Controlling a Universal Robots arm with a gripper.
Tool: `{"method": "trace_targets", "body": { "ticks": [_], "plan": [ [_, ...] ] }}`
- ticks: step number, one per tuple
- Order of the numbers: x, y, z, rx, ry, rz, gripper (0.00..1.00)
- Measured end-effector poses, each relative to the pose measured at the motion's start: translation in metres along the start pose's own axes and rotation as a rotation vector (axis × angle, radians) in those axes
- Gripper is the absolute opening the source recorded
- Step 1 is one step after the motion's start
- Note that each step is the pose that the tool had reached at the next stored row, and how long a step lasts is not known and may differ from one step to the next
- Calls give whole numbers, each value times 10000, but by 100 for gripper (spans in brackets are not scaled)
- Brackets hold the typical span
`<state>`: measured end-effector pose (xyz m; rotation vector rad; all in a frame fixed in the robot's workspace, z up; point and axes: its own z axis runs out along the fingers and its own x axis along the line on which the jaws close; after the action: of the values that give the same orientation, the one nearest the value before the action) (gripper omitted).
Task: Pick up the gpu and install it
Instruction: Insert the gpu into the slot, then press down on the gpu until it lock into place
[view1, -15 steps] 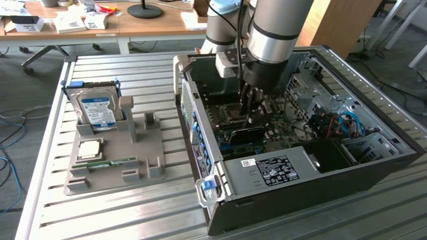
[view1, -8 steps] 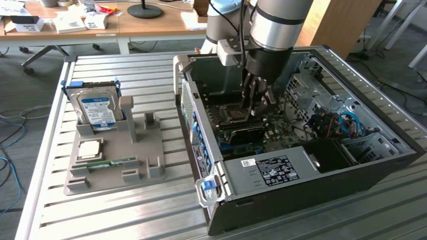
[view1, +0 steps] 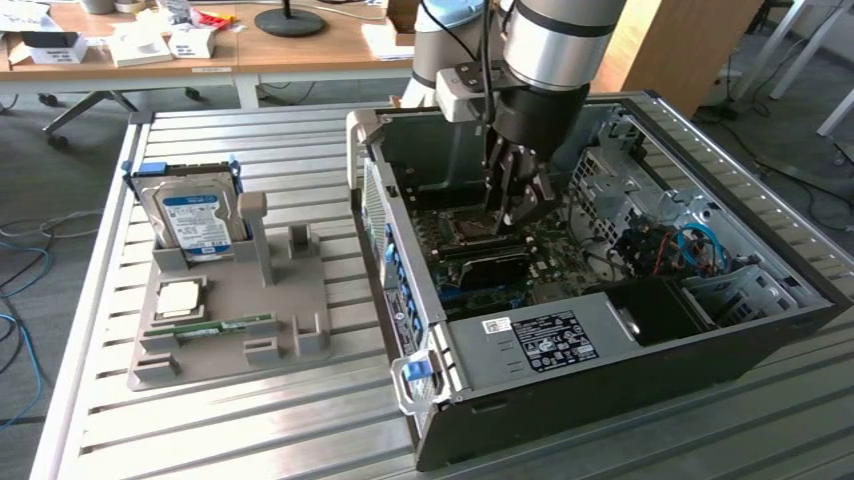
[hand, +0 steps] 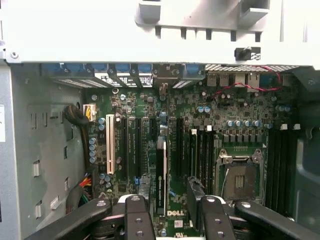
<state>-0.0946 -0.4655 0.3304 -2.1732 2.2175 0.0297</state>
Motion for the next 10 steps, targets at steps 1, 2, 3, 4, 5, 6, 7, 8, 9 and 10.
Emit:
{"method": "trace_targets", "body": {
  "ticks": [1, 2, 3, 4, 5, 6, 7, 8, 9, 10],
  "plan": [
    [0, 0, 0, 1, 0, 1, 43],
    [0, 0, -1, -1, 1, 0, 43],
    [0, 0, -1, -1, 1, 0, 43],
    [0, 0, -1, -1, 1, 1, 43],
    [0, 0, -1, -1, 1, 1, 43],
    [0, 0, -1, -1, 1, 0, 43],
    [0, 0, -1, -1, 1, 0, 43],
    [0, 0, -1, -1, 1, 0, 43],
    [0, 0, -1, -1, 1, 0, 43],
    [0, 0, -1, -1, 1, 0, 43]
  ]
}}
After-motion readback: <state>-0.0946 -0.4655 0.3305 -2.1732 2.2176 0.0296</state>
